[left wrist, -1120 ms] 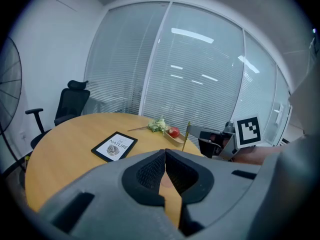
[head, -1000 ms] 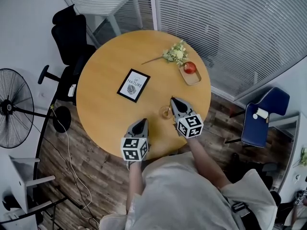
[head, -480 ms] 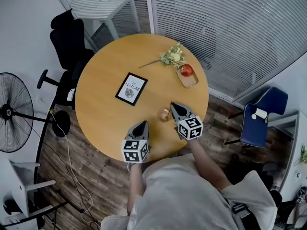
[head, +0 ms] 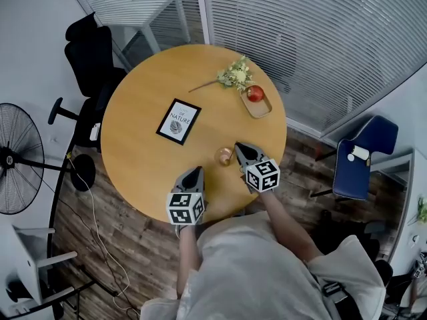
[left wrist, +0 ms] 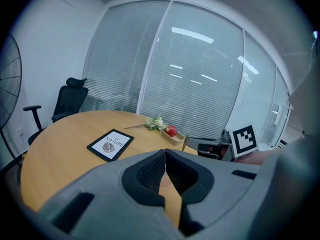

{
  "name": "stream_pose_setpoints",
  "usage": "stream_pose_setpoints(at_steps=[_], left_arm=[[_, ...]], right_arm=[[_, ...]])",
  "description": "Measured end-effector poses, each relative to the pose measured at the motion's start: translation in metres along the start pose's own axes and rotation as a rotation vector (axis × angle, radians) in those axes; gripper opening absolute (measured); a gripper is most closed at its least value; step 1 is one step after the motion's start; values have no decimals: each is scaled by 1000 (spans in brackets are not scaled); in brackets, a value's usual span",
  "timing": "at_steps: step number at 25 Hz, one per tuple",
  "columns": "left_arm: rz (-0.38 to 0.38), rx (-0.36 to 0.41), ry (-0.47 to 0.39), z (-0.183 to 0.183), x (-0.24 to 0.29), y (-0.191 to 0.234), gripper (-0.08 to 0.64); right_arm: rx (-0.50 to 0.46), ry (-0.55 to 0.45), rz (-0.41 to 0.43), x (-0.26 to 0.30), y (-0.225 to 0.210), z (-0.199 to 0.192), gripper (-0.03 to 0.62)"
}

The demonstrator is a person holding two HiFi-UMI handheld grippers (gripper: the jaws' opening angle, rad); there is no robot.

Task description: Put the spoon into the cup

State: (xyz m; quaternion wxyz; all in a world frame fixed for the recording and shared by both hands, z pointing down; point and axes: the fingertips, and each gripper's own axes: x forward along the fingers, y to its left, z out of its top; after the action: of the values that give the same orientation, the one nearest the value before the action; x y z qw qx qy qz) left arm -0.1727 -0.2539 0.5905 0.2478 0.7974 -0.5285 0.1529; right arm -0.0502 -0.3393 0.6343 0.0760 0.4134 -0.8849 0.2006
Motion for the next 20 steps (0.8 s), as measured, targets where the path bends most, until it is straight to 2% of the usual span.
stream_pose_setpoints(at_steps=[20], left_arm=[[14,-1,5,-5,-7,6,9]], right_arm=[[14,70,3,9,2,-29,3]])
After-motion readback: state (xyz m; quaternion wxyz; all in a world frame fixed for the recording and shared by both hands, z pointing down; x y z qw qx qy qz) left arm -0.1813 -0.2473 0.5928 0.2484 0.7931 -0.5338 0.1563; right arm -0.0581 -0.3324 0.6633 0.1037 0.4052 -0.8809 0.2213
